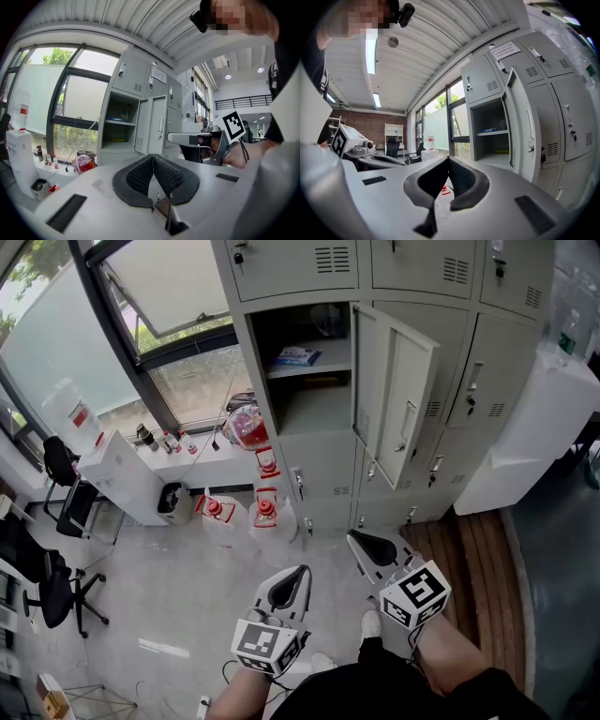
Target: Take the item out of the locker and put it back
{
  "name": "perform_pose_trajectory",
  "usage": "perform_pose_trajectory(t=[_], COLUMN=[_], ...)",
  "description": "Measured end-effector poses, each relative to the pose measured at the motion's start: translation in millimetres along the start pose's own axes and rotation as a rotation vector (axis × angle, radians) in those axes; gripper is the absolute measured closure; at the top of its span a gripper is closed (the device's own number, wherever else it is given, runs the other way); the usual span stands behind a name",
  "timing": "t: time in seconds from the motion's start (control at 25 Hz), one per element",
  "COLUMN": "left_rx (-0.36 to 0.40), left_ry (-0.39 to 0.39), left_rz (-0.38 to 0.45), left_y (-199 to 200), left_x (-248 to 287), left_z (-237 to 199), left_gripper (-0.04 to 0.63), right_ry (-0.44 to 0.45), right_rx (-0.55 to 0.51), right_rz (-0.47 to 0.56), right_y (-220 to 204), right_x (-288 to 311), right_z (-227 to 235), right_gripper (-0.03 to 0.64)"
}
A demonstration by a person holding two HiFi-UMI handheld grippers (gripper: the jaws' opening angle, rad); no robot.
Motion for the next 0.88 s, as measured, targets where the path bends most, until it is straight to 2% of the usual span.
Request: perform_pose_trajectory(t=[0.52,0.88], left_rx=[0.014,0.042], left_ry=[0.088,0.186], left_rz=[0.018,0.050], left_y=[44,79], left_x=[81,128], left_z=[-12,-31], left_gripper=[0.578,0.577], right_ry=[0.084,0.149], right_rx=[-0.037,-0.078], right_rz=[0.006,0.006], right_y=[18,27], right_x=[29,46], right_z=[79,116], right_gripper=[0.565,0.565])
Point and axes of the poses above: the fingertips, and each gripper's own axes: x forward along the fingers, z to its right, y out of its top, the point moved 4 cm from there along -x, backward along the fingers, and after that the axes turned 11 degrees about -z, right-handed, at the moved point
